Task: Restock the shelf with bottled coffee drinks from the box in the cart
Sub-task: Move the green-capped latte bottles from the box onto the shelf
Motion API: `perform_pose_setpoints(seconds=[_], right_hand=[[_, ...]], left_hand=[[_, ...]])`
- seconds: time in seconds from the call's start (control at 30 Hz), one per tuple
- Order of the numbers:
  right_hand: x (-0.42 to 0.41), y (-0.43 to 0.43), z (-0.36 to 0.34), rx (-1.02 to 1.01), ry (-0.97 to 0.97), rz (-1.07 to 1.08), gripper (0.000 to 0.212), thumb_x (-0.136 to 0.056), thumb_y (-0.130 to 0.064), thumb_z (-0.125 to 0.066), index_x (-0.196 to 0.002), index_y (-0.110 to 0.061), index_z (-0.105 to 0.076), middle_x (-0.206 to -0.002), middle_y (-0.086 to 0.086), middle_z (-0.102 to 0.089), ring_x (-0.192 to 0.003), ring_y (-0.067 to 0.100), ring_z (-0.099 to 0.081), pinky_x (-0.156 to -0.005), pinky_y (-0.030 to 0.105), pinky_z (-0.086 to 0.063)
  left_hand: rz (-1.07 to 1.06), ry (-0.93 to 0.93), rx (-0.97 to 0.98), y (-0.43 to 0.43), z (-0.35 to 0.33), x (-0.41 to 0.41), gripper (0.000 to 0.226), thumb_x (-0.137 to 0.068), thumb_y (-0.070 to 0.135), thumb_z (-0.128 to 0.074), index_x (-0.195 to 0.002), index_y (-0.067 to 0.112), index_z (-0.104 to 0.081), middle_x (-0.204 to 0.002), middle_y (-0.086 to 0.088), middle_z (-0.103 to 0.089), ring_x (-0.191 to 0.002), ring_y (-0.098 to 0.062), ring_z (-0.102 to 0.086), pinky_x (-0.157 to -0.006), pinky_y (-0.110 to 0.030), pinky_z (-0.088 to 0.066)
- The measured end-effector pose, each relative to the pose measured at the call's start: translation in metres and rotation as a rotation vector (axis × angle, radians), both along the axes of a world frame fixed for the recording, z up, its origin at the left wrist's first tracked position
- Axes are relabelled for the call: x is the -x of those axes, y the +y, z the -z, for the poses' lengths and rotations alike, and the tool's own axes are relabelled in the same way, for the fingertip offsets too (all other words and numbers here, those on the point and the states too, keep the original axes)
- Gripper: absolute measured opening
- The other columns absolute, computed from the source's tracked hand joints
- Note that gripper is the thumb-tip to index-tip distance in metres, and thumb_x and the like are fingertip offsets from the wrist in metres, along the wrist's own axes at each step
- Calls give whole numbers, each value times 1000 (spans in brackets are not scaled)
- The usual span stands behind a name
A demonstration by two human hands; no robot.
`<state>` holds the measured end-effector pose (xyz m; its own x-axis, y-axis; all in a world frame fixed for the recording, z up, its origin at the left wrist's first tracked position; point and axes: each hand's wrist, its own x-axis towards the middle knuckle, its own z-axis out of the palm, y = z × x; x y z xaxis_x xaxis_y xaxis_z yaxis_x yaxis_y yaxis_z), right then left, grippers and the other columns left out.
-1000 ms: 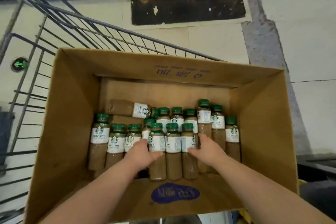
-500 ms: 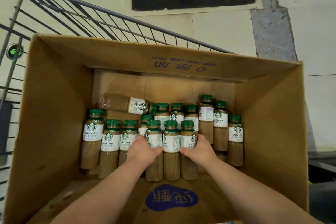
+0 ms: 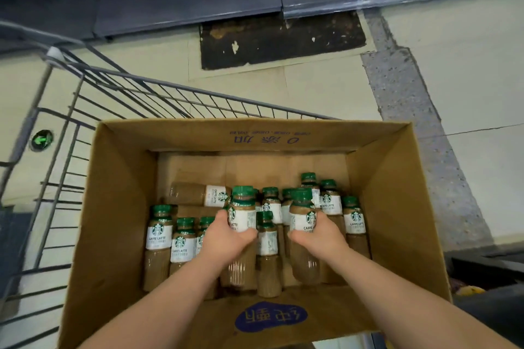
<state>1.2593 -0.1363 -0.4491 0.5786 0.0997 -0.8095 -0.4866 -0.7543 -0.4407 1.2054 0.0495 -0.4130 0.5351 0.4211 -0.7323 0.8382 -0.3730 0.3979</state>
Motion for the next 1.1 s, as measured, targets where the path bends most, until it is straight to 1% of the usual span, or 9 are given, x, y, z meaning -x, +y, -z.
perform_pose_setpoints(seconds=[0.1, 0.17, 0.23, 0.37, 0.5, 0.67, 0.8, 0.97, 1.1], right_hand=[[-3, -3, -28, 18, -68, 21, 67, -76, -41, -67, -129, -9, -40, -113, 6, -59, -99, 22, -58, -74, 28, -47], [-3, -6, -47, 45, -126, 47, 63, -76, -42, -66, -124, -9, -43, -114, 8, -60, -101, 23, -58, -75, 29, -47], [-1, -8, -67, 47, -183, 94, 50, -76, -41, -66, -112, -12, -46, -105, 5, -61, -93, 21, -58, -77, 31, -49], [12, -12, -106, 58, -301, 196, 39, -76, -40, -67, -101, -21, -44, -95, -2, -59, -88, 19, -57, -78, 32, -48], [40, -7, -141, 99, -408, 308, 45, -71, -44, -70, -102, -23, -44, -100, -1, -60, -95, 21, -59, -81, 33, -49], [87, 5, -184, 137, -500, 436, 46, -74, -44, -69, -105, -23, -42, -93, -5, -53, -88, 17, -55, -71, 28, -44], [132, 9, -210, 139, -558, 581, 47, -72, -42, -71, -105, -22, -45, -99, -2, -58, -91, 17, -58, -79, 33, -51], [198, 0, -234, 186, -609, 759, 45, -72, -41, -72, -104, -24, -44, -97, -5, -57, -94, 16, -60, -85, 35, -52], [258, -18, -253, 243, -647, 931, 47, -71, -39, -73, -107, -21, -48, -99, -6, -58, -92, 14, -59, -77, 28, -49]], left_hand=[[47, -69, -40, -2, -26, -8, 59, -80, 31, -69, -125, 4, -42, -76, 9, -51, -76, -16, -53, -67, -26, -40], [70, -118, -38, -2, -43, -12, 47, -80, 31, -69, -113, 11, -44, -86, 5, -56, -79, -16, -51, -69, -26, -40], [113, -159, -38, -3, -57, -16, 41, -79, 32, -69, -102, 17, -39, -95, 2, -55, -84, -18, -51, -72, -27, -40], [212, -250, -9, -1, -79, -21, 43, -74, 36, -72, -103, 19, -45, -94, -1, -59, -85, -22, -56, -71, -29, -44], [329, -369, 45, 3, -106, -14, 39, -74, 33, -72, -99, 19, -47, -90, 1, -57, -82, -21, -54, -68, -27, -38], [474, -505, 96, 8, -140, 5, 35, -75, 33, -71, -95, 20, -46, -76, 11, -51, -75, -18, -52, -65, -28, -37], [554, -561, 169, -2, -160, 24, 37, -69, 37, -72, -93, 20, -50, -85, 3, -60, -81, -23, -59, -70, -32, -48], [765, -605, 267, -37, -178, 57, 36, -69, 35, -72, -93, 21, -50, -88, 1, -61, -82, -22, -60, -69, -32, -48], [937, -633, 340, -79, -191, 93, 38, -69, 35, -73, -97, 20, -52, -91, 0, -62, -83, -22, -59, -69, -31, -47]])
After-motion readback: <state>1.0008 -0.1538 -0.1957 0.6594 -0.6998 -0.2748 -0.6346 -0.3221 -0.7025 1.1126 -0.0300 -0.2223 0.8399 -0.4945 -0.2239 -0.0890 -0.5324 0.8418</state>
